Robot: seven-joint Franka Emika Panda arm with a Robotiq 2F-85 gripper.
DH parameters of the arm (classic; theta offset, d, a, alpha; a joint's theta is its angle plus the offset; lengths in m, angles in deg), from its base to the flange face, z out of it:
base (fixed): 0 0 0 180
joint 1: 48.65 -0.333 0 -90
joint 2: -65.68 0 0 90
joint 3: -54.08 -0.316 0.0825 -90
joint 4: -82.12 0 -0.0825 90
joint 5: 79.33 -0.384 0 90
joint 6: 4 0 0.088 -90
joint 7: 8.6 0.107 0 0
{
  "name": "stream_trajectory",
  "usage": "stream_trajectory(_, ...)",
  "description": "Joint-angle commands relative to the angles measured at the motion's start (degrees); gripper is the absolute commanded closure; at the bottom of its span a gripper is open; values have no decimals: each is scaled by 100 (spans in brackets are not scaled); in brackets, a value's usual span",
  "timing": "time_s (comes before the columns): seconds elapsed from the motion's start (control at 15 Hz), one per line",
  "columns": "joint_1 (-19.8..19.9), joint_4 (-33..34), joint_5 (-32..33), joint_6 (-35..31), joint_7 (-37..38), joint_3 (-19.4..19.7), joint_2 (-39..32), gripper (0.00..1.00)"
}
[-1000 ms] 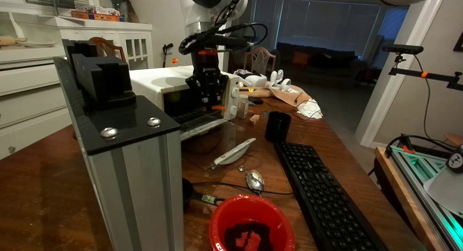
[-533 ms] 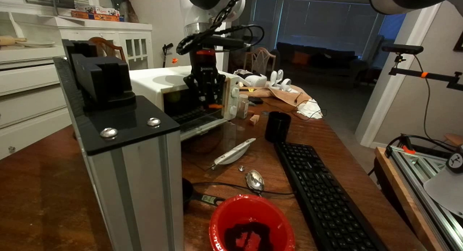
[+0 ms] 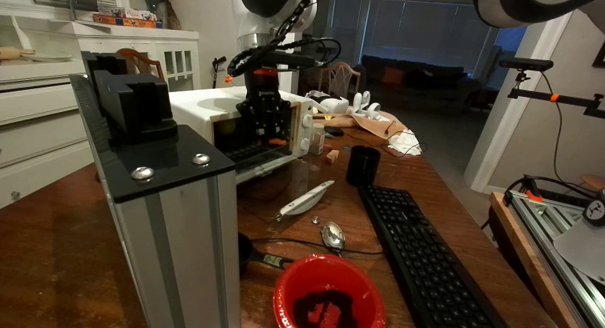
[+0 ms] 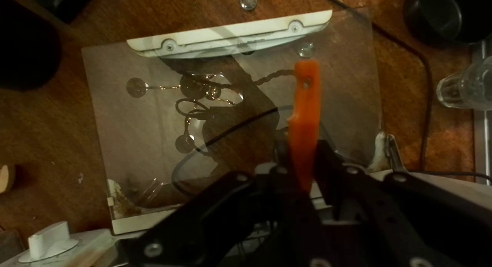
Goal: Use the spatula to push the green ball further into the microwave
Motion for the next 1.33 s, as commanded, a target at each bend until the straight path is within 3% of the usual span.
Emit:
stream_trajectory(0.0, 37, 357, 30, 181, -147, -52, -206, 95)
stream_trajectory(0.73, -53, 114, 136, -18, -303, 19, -129, 95)
stream_trajectory(1.27, -241, -1210, 163, -533, -333, 39, 521, 95)
